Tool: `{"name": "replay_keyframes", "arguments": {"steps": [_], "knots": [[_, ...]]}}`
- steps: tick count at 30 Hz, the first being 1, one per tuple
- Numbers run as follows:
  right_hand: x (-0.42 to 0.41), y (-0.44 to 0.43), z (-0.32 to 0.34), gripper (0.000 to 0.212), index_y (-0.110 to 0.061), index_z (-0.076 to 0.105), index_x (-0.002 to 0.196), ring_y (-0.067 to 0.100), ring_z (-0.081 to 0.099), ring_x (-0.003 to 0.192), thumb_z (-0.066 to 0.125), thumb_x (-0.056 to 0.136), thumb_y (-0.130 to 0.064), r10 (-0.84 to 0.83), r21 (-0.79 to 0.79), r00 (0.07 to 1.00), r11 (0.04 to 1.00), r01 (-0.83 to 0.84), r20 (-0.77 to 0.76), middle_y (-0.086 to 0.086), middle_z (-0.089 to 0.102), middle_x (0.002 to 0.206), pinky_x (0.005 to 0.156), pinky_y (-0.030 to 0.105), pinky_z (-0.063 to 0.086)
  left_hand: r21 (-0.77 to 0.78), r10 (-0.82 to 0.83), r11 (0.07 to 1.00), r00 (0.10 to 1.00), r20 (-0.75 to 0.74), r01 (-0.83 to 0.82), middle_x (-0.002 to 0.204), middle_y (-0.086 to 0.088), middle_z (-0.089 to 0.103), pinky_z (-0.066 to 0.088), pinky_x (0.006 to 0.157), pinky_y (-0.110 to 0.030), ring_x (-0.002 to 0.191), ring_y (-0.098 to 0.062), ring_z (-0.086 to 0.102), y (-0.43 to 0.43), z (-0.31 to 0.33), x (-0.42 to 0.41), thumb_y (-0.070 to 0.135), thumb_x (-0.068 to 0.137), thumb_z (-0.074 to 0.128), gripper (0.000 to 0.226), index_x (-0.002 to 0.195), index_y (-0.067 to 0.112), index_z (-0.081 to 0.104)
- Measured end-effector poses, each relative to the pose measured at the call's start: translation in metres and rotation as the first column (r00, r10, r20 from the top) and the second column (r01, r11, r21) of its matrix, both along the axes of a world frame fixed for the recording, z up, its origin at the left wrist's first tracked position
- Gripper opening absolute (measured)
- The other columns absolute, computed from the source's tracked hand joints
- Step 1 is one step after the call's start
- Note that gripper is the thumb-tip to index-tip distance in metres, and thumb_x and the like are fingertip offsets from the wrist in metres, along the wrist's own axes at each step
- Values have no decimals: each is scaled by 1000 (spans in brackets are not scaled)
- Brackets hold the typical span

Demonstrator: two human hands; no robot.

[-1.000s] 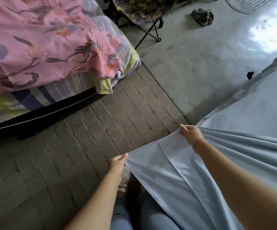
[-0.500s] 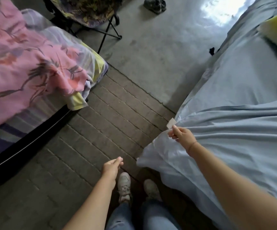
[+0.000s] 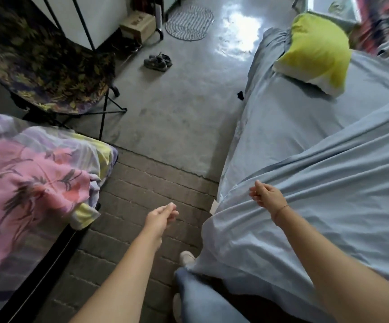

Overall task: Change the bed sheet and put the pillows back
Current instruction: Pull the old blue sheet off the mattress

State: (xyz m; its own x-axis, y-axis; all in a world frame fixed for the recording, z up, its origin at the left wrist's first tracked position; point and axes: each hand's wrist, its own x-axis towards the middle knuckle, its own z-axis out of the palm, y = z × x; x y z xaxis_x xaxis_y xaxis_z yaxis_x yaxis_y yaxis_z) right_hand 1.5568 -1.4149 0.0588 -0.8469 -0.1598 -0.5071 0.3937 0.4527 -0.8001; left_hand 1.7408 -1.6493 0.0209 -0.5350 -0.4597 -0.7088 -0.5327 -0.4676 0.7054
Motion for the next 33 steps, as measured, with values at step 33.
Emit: {"name": "replay_keyframes", "arguments": {"steps": [33], "knots": [[-194, -66, -8, 24, -11, 56, 84, 16, 60, 67, 51, 99, -29, -908, -263, 281, 202, 943, 311, 6, 58, 76, 63, 26, 52, -57, -879, 476, 471, -77, 878, 74, 1, 66, 39, 56, -20, 57, -5, 59, -65, 52, -503, 28, 96, 60, 24, 104, 7, 66]]}}
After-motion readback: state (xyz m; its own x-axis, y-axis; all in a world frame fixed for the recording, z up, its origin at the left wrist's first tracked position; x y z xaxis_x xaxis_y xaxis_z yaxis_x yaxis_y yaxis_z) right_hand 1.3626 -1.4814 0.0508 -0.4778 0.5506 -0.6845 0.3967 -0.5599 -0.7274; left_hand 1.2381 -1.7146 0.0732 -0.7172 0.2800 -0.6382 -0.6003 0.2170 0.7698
